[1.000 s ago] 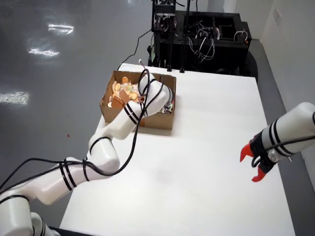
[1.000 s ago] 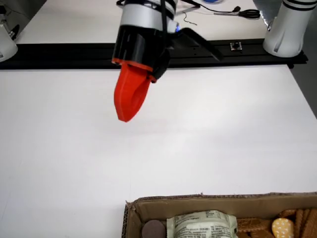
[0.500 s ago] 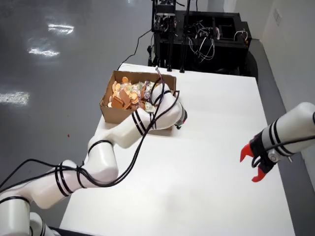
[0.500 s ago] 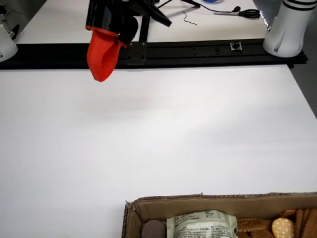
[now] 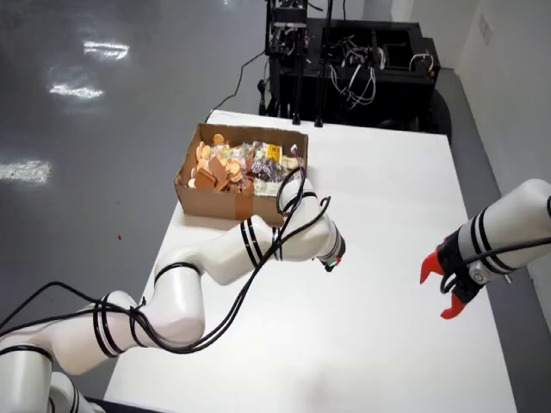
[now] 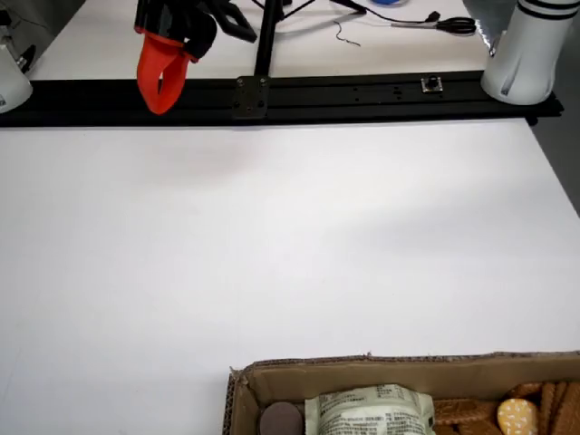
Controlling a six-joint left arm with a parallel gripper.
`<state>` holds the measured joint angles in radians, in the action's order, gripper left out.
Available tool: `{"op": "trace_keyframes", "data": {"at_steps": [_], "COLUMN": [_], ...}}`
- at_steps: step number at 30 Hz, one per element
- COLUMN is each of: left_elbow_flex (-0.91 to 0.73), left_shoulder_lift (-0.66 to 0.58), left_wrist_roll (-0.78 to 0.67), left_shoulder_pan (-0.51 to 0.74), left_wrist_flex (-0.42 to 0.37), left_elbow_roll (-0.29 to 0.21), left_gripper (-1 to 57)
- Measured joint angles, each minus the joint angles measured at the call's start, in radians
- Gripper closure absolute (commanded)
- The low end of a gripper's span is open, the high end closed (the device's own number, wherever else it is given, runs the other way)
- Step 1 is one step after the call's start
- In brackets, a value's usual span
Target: Grasp a snack and put it in the bin.
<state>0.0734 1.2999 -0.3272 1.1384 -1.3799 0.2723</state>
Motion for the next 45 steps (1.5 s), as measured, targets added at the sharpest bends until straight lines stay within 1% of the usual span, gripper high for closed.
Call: {"op": "trace_keyframes", "data": {"at_steps": [5, 10, 20, 23, 28, 31, 37, 45], "left_elbow_flex": [-0.048, -0.071, -0.094, -0.151, -0.307, -0.366, -0.397, -0.411], "left_shoulder_lift": [0.001, 0.03, 0.055, 0.024, -0.075, -0.121, -0.157, -0.192], "left_wrist_roll": [-0.025, -0.047, -0.087, -0.092, -0.104, -0.106, -0.104, -0.103], "left_shoulder_pan": [0.026, 0.039, 0.052, 0.055, 0.047, 0.039, 0.035, 0.059], "left_wrist_flex": [0.006, 0.012, 0.01, 0.008, 0.009, 0.013, 0.019, 0.023], "left_elbow_roll": [-0.017, -0.032, -0.028, -0.027, -0.024, -0.02, -0.019, -0.011], "left_gripper": [56.9, 56.9, 56.9, 56.9, 56.9, 56.9, 56.9, 56.9]}}
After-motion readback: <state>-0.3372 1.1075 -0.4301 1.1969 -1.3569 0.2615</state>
